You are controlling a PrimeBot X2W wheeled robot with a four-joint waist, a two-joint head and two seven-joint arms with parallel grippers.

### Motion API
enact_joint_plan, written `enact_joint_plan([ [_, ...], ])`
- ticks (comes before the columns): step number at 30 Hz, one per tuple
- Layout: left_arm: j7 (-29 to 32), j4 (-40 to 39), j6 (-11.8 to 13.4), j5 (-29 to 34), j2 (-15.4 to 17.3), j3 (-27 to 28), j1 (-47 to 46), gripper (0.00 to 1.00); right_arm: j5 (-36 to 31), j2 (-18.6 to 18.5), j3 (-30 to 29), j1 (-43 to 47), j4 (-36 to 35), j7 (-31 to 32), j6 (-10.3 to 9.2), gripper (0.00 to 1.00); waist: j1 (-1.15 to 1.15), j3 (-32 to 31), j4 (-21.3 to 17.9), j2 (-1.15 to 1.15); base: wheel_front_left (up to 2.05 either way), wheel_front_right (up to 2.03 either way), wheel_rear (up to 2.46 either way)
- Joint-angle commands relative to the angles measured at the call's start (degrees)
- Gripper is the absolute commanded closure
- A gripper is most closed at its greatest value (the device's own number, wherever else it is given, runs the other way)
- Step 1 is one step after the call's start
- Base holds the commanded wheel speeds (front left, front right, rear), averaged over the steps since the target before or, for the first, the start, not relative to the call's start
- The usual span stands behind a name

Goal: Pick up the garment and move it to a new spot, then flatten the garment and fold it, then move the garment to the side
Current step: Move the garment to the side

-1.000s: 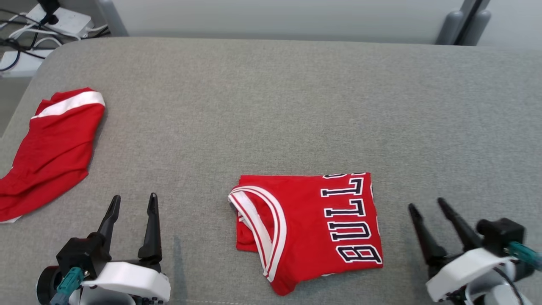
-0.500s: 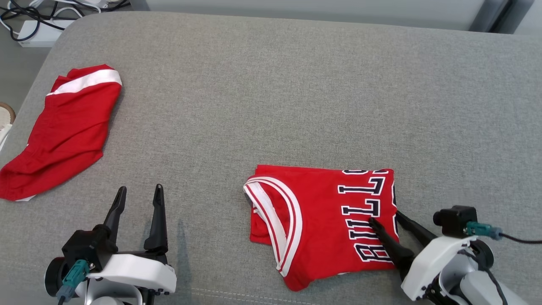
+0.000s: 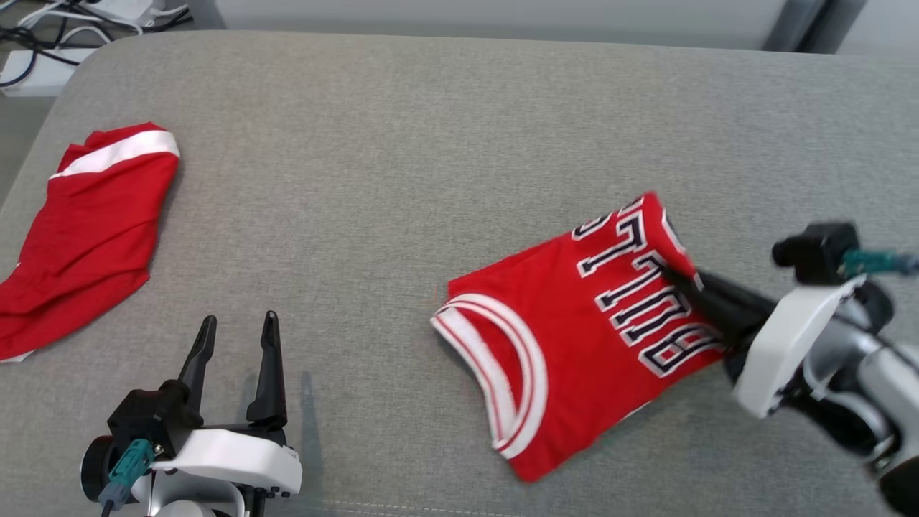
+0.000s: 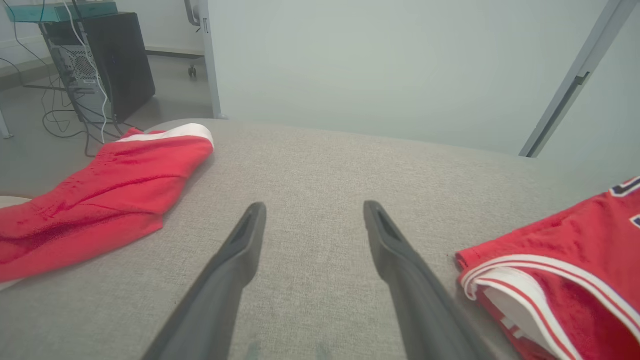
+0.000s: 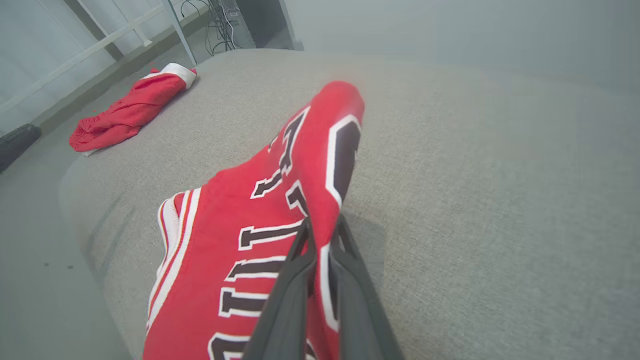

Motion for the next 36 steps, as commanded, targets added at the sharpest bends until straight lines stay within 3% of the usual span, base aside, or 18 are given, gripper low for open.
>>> enact_joint_plan([
  [1,-0.46,-1.13,-0.48,-0.05,1.29,2.28,-2.48,0.00,0.37,-3.14,-0.10,-1.73,-3.17,2.00,0.25,1.00,0.00,-0.31,-0.81,0.00,0.00,0.00,0.00],
  [5,-0.53,-0.78,-1.05,0.09,0.62,1.63,-2.78,0.00,0.54,-9.04,-3.48,-5.33,-6.49,9.98,0.25,1.00,0.00,-0.79,-2.72,0.00,0.00,0.00,0.00],
  [8,-0.57,-0.87,-1.24,0.16,0.56,1.51,-2.81,0.00,0.19,-10.74,-5.36,-5.77,-6.18,11.78,0.25,1.00,0.00,-0.73,-4.03,0.00,0.00,0.00,0.00],
  [15,0.18,-2.71,-1.31,1.07,1.93,1.36,-4.01,0.00,-3.40,-14.04,-9.51,-5.56,-0.69,10.11,0.25,1.00,0.00,1.06,-8.51,0.00,0.00,0.00,0.00],
  [19,1.24,-3.84,-1.34,1.69,3.13,1.30,-5.11,0.00,-4.64,-13.99,-10.61,-5.77,3.45,7.54,0.25,1.00,0.00,2.83,-11.05,0.00,0.00,0.00,0.00],
  [24,3.53,-6.53,-0.83,3.29,5.34,1.29,-7.67,0.00,-9.31,-11.93,-12.57,-7.79,12.62,1.78,0.25,1.00,0.00,6.76,-15.22,0.00,0.00,0.00,0.00],
  [36,10.82,-14.49,-0.23,7.41,11.10,0.66,-13.92,0.00,-20.98,-1.01,-21.34,-17.18,39.25,-14.83,0.25,1.00,0.00,15.97,-20.71,0.00,0.00,0.00,0.00],
])
